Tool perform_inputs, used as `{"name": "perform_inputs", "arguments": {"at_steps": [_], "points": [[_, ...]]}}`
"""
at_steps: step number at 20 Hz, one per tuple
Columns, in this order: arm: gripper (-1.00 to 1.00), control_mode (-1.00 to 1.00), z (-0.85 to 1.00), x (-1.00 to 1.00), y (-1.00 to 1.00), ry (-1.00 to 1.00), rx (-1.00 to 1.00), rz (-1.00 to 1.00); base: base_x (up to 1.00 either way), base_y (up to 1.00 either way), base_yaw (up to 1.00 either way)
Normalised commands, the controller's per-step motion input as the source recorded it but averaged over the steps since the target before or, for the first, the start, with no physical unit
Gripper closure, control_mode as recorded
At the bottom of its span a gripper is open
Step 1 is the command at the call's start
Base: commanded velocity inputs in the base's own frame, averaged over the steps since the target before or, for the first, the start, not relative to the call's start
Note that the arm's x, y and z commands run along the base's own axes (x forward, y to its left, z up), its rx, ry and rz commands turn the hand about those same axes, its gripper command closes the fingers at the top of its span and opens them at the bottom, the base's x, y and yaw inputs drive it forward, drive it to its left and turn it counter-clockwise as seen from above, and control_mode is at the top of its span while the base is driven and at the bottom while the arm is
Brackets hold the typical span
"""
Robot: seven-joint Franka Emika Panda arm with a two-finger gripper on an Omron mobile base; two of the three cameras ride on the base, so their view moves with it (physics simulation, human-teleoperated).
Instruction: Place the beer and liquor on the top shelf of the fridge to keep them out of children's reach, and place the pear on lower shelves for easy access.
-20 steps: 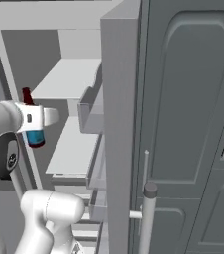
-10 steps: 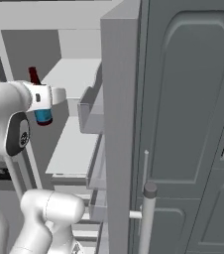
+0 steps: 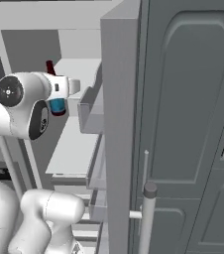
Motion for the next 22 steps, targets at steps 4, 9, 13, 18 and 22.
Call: {"name": "perform_inputs", "arguments": {"at_steps": [4,9,13,18,22], "points": [[1.0,-1.0,0.0,0.55,-0.16,0.0,0.0,0.0,0.0,0.0,0.0],[1.0,-1.0,0.0,0.55,-0.15,-0.05,0.0,0.0,0.0,0.0,0.0],[1.0,-1.0,0.0,0.62,-0.15,-0.04,0.0,0.0,0.0,0.0,0.0],[1.0,-1.0,0.0,0.71,-0.13,-0.02,0.0,0.0,0.0,0.0,0.0],[1.0,-1.0,0.0,0.75,-0.07,0.0,0.0,0.0,0.0,0.0,0.0]]}}
